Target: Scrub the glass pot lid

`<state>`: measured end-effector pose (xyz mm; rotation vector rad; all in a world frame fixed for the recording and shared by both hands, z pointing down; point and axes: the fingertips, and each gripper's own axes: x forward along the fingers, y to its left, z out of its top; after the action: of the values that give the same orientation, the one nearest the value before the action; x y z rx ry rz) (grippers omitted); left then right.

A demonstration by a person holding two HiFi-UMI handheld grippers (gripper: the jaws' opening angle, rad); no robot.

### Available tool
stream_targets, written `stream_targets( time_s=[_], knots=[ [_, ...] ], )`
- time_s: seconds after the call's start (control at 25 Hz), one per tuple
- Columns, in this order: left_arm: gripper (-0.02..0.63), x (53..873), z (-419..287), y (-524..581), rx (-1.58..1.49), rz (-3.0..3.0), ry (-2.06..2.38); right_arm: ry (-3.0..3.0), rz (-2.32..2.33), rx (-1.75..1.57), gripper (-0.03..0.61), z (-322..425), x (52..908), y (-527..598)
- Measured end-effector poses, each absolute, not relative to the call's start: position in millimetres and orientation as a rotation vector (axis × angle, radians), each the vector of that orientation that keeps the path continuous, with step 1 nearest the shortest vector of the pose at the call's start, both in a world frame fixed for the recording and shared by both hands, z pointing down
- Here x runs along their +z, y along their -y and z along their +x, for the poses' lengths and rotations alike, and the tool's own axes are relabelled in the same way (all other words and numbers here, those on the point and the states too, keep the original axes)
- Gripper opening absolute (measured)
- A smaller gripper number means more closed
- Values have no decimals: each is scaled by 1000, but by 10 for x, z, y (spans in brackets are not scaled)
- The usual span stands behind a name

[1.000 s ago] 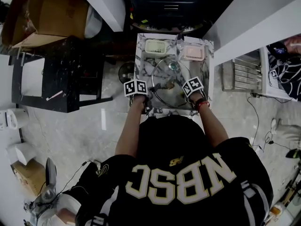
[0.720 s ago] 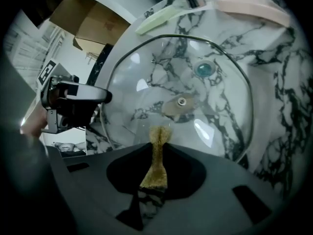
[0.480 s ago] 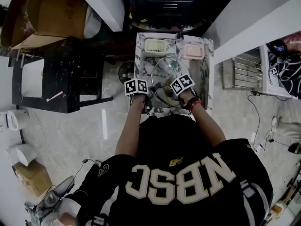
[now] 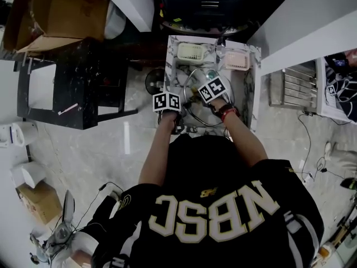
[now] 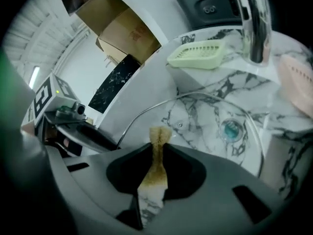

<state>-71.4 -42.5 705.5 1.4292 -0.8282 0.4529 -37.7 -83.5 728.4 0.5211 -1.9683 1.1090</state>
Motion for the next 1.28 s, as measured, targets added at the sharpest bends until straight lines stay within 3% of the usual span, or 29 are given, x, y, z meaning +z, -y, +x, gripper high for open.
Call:
stream_targets(
  time_s=[0.4,0.6,1.0,1.28],
  knots=[
    [74,7045,-692,418,434,1415,816,1866,672,737,78,37,7652,1456],
    [74,7048,-714,413,436,1410,812,1942,661,833,78,-58,7710,1400],
    [69,7027,-716,410,428,1416,801,1713,881,889,78,1108,8044,1268],
    [66,7024,-719,430,404,1420,796,1652,828,922,75,1231,8052,821]
  ],
)
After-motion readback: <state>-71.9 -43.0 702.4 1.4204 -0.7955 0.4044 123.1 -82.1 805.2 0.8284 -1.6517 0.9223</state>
